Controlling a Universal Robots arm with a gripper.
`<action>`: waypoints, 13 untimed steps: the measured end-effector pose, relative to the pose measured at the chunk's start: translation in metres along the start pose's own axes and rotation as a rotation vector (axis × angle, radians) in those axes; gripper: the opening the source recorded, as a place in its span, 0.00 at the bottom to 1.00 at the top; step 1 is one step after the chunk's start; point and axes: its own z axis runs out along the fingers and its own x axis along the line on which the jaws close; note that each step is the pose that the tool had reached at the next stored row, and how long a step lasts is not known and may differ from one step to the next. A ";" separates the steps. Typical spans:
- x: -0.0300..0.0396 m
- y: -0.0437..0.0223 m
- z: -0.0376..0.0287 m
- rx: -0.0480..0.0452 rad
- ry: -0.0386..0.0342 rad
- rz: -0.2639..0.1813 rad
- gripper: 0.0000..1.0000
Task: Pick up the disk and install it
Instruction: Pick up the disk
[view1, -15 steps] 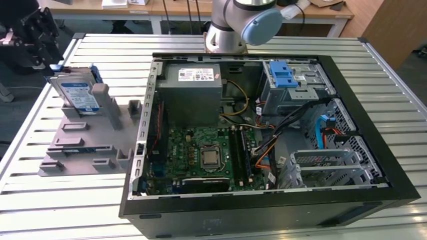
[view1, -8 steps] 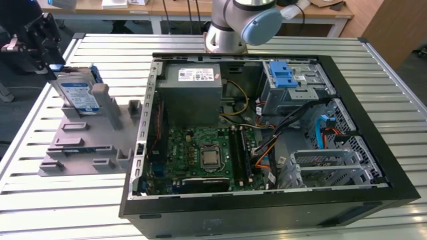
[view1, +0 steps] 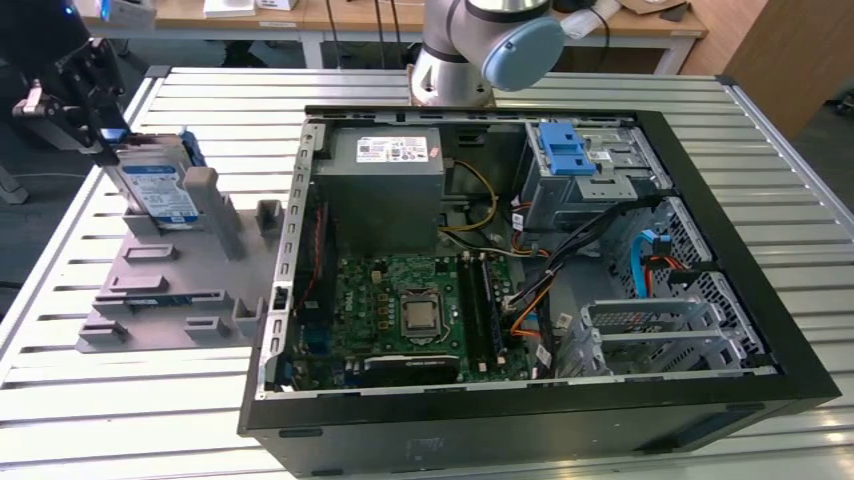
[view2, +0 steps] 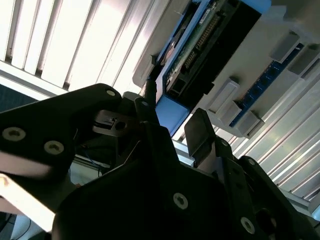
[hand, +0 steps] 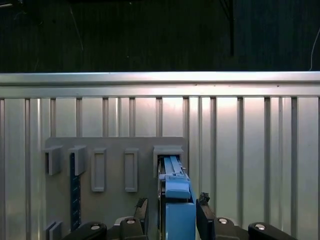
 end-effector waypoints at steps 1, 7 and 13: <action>0.0000 0.0001 0.0010 0.0000 0.0000 0.000 0.51; -0.0001 0.0010 0.0067 0.0001 0.0002 0.000 0.51; -0.0001 0.0020 0.0117 -0.0019 0.0007 0.000 0.51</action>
